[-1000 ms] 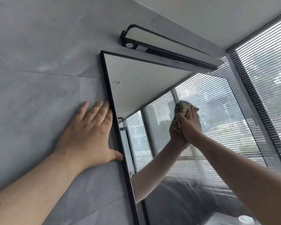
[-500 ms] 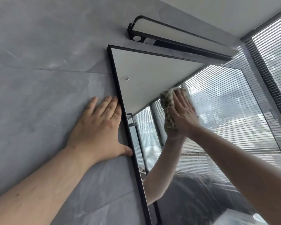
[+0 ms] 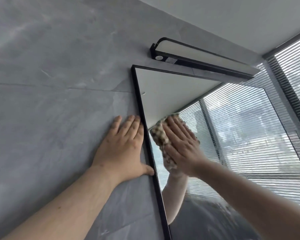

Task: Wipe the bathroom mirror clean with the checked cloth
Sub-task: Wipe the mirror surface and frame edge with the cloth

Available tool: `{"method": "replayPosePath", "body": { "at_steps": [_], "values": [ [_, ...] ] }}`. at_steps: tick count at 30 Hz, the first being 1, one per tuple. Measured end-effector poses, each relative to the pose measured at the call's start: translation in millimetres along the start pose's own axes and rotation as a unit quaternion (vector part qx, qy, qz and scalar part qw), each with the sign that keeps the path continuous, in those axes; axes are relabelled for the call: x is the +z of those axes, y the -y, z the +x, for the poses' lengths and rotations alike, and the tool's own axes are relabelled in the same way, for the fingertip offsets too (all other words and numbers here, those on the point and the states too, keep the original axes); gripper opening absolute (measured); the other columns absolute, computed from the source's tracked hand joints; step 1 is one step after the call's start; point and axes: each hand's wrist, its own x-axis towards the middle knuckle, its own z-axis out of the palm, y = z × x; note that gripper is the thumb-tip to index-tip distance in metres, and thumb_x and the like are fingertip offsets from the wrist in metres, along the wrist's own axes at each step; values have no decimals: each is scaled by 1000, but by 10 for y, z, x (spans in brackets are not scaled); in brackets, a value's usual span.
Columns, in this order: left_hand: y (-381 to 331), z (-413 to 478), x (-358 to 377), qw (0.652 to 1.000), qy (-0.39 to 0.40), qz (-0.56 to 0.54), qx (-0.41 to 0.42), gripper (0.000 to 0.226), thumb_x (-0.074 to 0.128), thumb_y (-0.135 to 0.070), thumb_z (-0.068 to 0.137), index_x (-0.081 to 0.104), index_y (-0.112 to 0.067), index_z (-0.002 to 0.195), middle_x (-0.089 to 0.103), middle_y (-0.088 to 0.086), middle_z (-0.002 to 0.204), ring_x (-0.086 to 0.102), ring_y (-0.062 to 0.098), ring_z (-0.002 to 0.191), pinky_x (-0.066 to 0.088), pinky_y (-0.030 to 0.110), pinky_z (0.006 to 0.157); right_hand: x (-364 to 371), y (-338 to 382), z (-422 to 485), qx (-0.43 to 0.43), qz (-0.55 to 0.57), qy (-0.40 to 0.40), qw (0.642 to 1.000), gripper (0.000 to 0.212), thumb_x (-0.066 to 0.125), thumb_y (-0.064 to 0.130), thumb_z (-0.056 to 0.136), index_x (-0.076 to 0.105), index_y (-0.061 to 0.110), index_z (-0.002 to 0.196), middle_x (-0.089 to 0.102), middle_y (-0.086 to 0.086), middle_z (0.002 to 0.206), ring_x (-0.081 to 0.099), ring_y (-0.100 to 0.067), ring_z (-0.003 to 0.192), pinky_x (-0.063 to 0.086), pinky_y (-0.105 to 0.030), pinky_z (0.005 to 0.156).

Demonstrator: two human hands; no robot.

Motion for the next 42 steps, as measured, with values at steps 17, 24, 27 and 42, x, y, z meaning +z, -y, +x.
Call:
{"method": "replayPosePath", "body": {
  "at_steps": [17, 24, 27, 42],
  "values": [
    [24, -23, -9, 1000, -14, -13, 16, 133, 42, -93, 68, -6, -7, 157, -14, 11, 166, -19, 23, 152, -16, 50, 121, -156, -123, 748, 146, -27, -2, 989, 60, 15, 56, 101, -15, 42, 151, -17, 5, 164, -24, -7, 147, -13, -31, 120],
    [174, 73, -187, 997, -36, -36, 64, 113, 56, -88, 64, 41, -14, 149, 35, 5, 158, 29, 22, 146, 18, 39, 118, -158, 390, 232, 71, -92, 49, 992, 60, 3, 64, 94, -15, 51, 149, -14, -3, 164, -23, -18, 150, -17, -38, 121],
    [267, 89, -155, 996, -40, -28, 69, 104, 46, -90, 59, 64, -14, 128, 61, 5, 135, 55, 22, 125, 31, 38, 102, -293, 348, 221, 1, -124, 12, 992, 66, 12, 57, 101, 40, 25, 152, 31, -13, 159, 20, -33, 150, 14, -53, 122],
    [309, 117, 31, 994, -70, -15, 89, 103, 36, -86, 63, 68, -9, 124, 63, 9, 133, 58, 25, 122, 45, 44, 102, -334, 177, 1375, 80, -6, 37, 996, 56, 17, 41, 108, -8, 31, 157, -15, 13, 163, -17, 0, 146, -22, -20, 105]
  ]
}}
